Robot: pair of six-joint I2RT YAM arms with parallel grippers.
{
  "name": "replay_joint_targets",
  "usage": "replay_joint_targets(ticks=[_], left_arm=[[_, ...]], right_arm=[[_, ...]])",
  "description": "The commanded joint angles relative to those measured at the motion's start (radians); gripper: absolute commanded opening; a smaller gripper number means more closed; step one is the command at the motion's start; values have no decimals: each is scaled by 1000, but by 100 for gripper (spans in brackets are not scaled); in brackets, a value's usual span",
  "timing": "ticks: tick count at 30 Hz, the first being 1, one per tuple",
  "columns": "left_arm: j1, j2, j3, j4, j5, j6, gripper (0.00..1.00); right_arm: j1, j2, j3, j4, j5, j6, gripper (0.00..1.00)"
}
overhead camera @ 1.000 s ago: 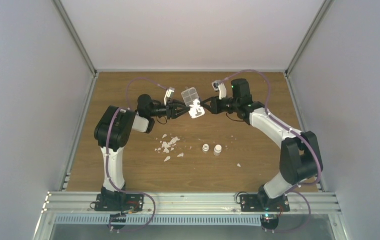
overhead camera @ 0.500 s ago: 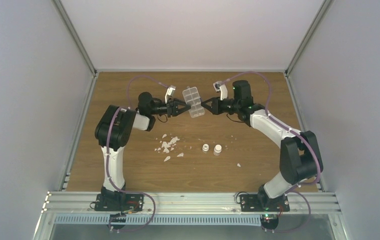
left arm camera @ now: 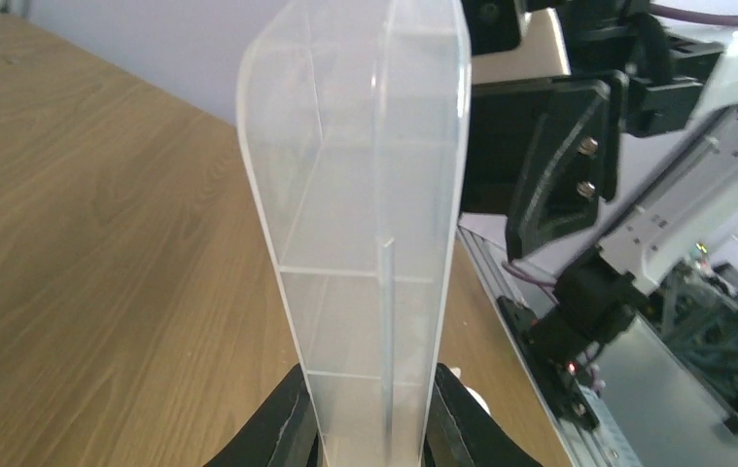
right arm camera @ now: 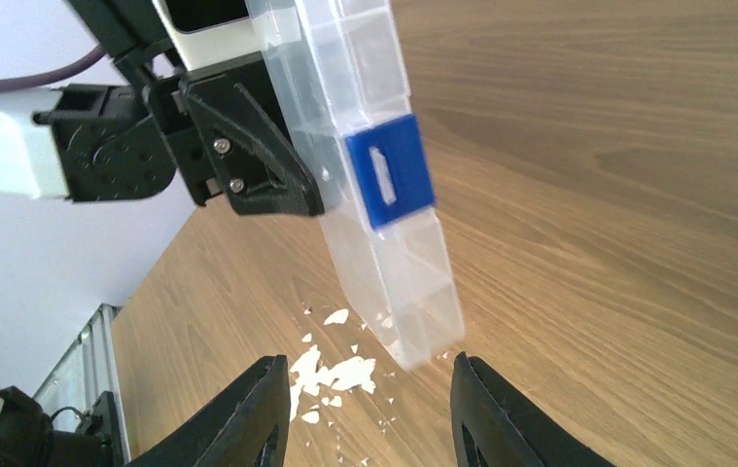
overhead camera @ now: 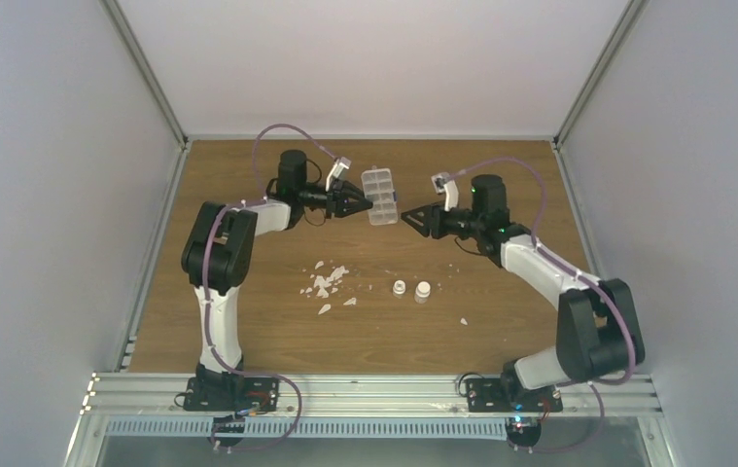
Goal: Sort the pills into containers
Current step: Open the pill container at the center of the board.
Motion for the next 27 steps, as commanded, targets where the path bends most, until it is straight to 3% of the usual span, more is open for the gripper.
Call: replay_joint_targets(ticks=[1,4,5,6,8,9,11,14,27], left_arm=[[4,-26,99,-315,140,272,33],[-9,4,194,-594,228,497,30],[-14,17,247,-795,281,659,30],[-14,45,335,-1085,357,914,31],[1,164,572,-1883,452,1678,37],[11,209,638,-1974,465,1701,32],[23,250,661,-1989,478,1694,19],[35,231,628,-1988,496,1731,15],[16,131,564,-1988,507,1707,30]], right_arm=[[-45,-87,-92,158,-95,-2,100],[-52,-116,-134,214,-162,-5,100],[-56,-124,-145,239,-190,-6,100],[-58,-128,-148,256,-207,-3,100],[-60,-123,-146,284,-254,2,100],[-59,-120,-144,297,-266,5,100],[-58,-114,-146,333,-300,25,100],[-57,-124,-146,335,-290,21,100],[-18,-2,-52,294,-196,4,100]])
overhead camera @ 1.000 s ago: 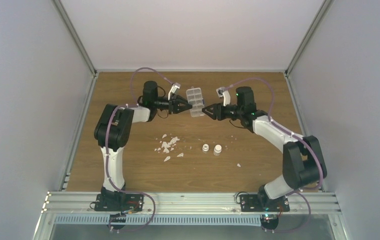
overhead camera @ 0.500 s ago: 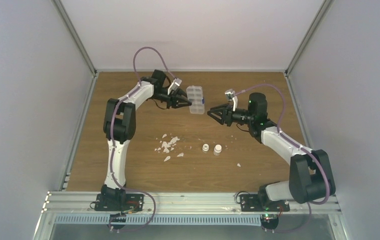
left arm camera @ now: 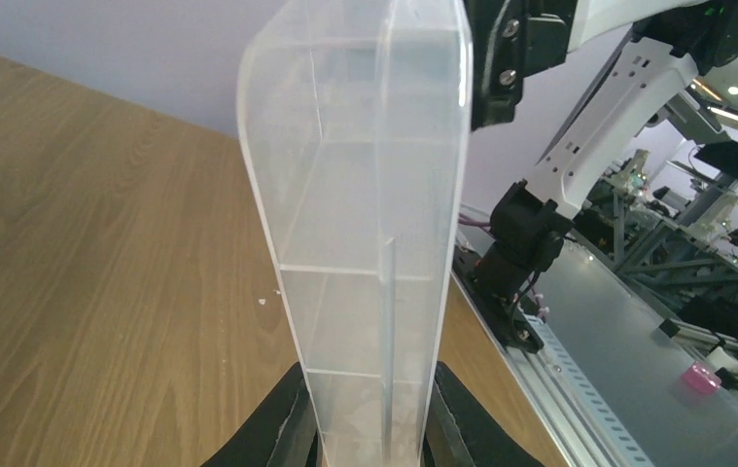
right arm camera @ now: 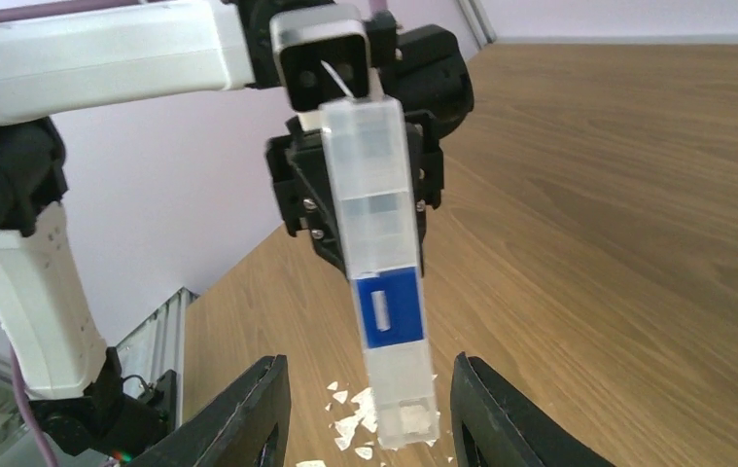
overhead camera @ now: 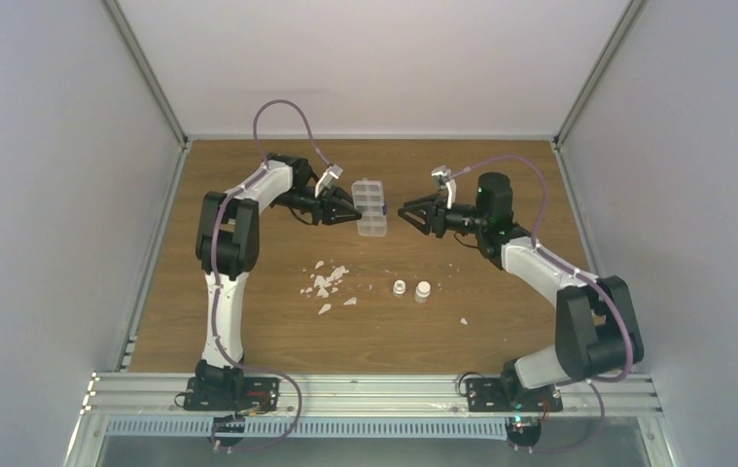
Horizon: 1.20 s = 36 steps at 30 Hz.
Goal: Sort the pills into containers
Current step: Open the pill container at the center of the board.
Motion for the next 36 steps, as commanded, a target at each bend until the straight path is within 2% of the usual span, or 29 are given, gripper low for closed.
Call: replay_joint_targets(ticks=[1,6,17,29,31,32,36], left_arm=[[-23,-57,-17,-34,335,41,31],[-37,-56,-9,-33,335,25,32],[-46,-46,2,-31,338,16,32],[-29,-40,9,-26,339,1,29],[-27,-38,10,-26,339,0,28],[-26,-36,12,-26,339,0,28],[-21,-16,26,-26,338,-9,27]], right_arm=[[29,54,36,33,39,0,100],[33,92,51,118,-7,47,100],[62,148,91,151,-92,61,100],[72,141,97,47,-66,18,99],[73,141,101,34,-63,17,91],[73,139,105,22,-60,14,83],[75,129,119,-20,-47,3,48]])
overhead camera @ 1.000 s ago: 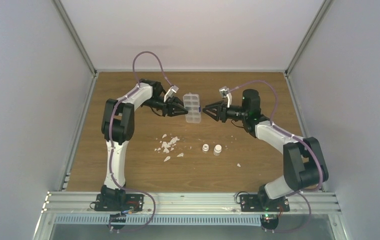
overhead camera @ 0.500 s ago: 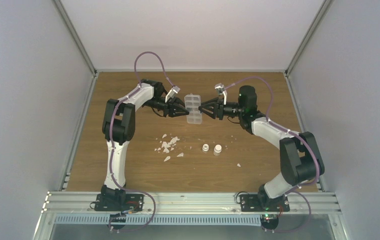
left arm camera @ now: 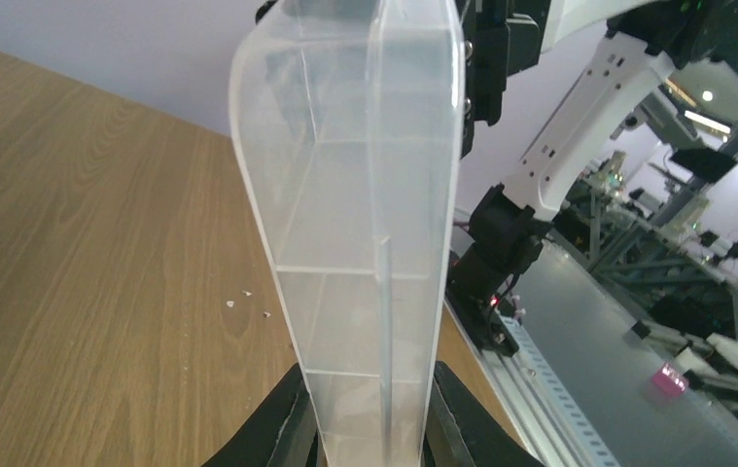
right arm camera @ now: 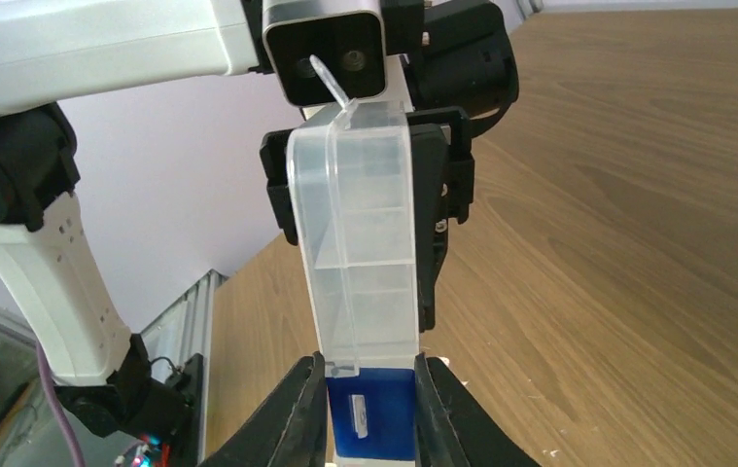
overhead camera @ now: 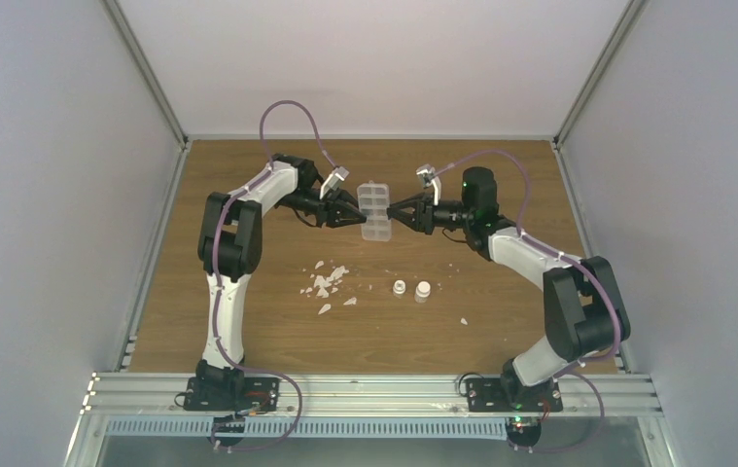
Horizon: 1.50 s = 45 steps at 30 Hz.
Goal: Sort the pills into containers
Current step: Open the pill container at the center of the board.
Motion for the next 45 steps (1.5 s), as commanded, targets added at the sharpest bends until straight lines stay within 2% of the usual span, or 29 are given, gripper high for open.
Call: replay_joint_targets(ticks=[1,3,6,13,16,17,19,23,26,32,39,45], left_arm=[[12,10,38,2,340,-3,26],[14,19,44,1,340,-8,25],[19,25,50,3,341,-12,24],[26,53,68,4,343,-22,23],[21,92,108,4,342,-49,22],[19,106,118,4,342,-57,22],[11,120,133,4,341,-67,21],[2,119,144,4,342,-73,21],[-3,102,143,4,341,-70,21],[-12,85,137,4,340,-69,22],[-14,98,146,3,340,-72,22],[-15,119,159,3,340,-76,22]], right_arm=[[13,-7,37,-58,-2,-26,41],[14,-7,43,-79,4,-31,27],[14,-13,58,-131,36,-49,15],[14,-54,76,-234,104,-79,14],[14,-63,71,-234,99,-78,21],[14,-63,69,-231,94,-78,27],[14,-54,66,-225,86,-79,51],[14,-16,61,-210,59,-74,78],[13,6,60,-196,54,-67,82],[14,27,74,-200,72,-74,85],[21,12,82,-228,104,-88,100],[101,4,147,-368,280,-154,100]])
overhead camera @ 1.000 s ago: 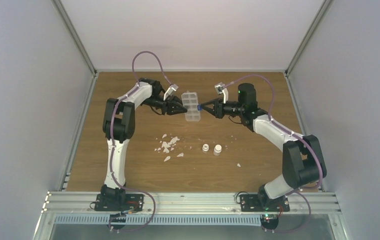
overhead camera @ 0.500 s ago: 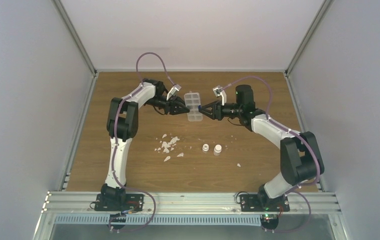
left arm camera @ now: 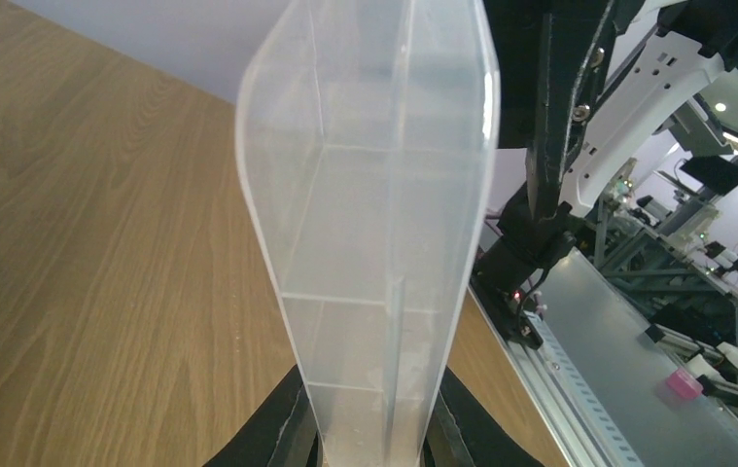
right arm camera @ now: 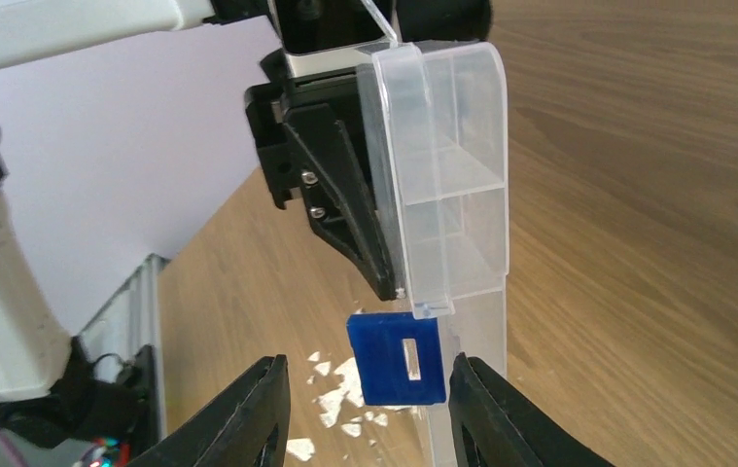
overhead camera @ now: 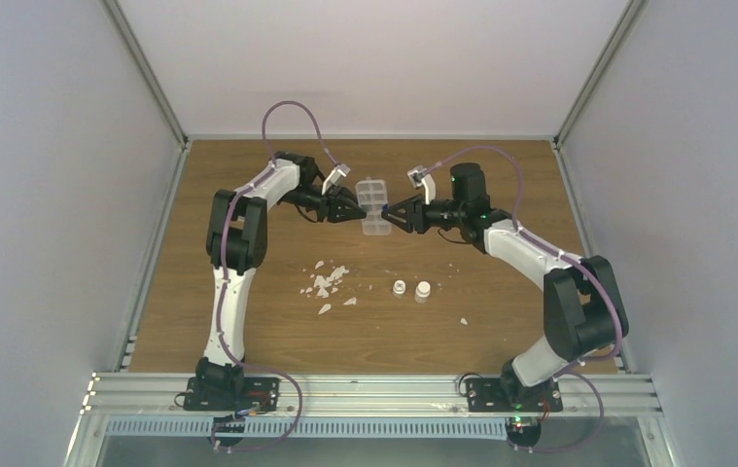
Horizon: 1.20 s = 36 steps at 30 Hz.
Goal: Sort the pills into containers
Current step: Open the pill container at the center of the board.
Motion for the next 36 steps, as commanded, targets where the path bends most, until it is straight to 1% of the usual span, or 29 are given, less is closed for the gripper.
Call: replay_joint_targets(ticks=[1,5,9,14,19,21,22,24,27,29,30,31,34,35,36], left_arm=[[-21,6,40,-4,364,4,22],[-19,6,35,-4,363,3,22],[-13,11,35,-4,364,3,22],[-11,14,37,-3,364,3,22],[-8,21,42,-4,363,2,22],[-9,25,44,-4,363,1,22],[-9,27,47,-3,364,0,22],[-8,35,50,-3,365,-7,23],[-10,45,58,-3,364,-12,27],[-12,56,70,-4,363,-21,28],[-14,62,78,-5,364,-26,30],[-15,68,89,-5,364,-34,33],[-14,98,152,-5,364,-93,39],[-14,123,202,-4,363,-135,50],[-15,154,254,-3,363,-183,74]], right_arm=[[83,6,80,-128,197,-64,100],[152,47,161,-246,431,-72,99],[212,55,206,-307,600,-72,92],[239,74,237,-344,709,-55,84],[240,87,244,-351,769,-31,71],[239,87,242,-349,779,-27,63],[239,86,241,-348,786,-25,57],[239,84,236,-349,800,-19,40],[240,80,226,-345,813,-15,15],[240,78,221,-345,833,-16,5],[240,77,219,-347,841,-15,1],[240,74,216,-350,859,-17,1],[234,57,200,-346,891,-23,1],[222,46,192,-340,884,-24,1],[205,34,184,-336,866,-24,1]])
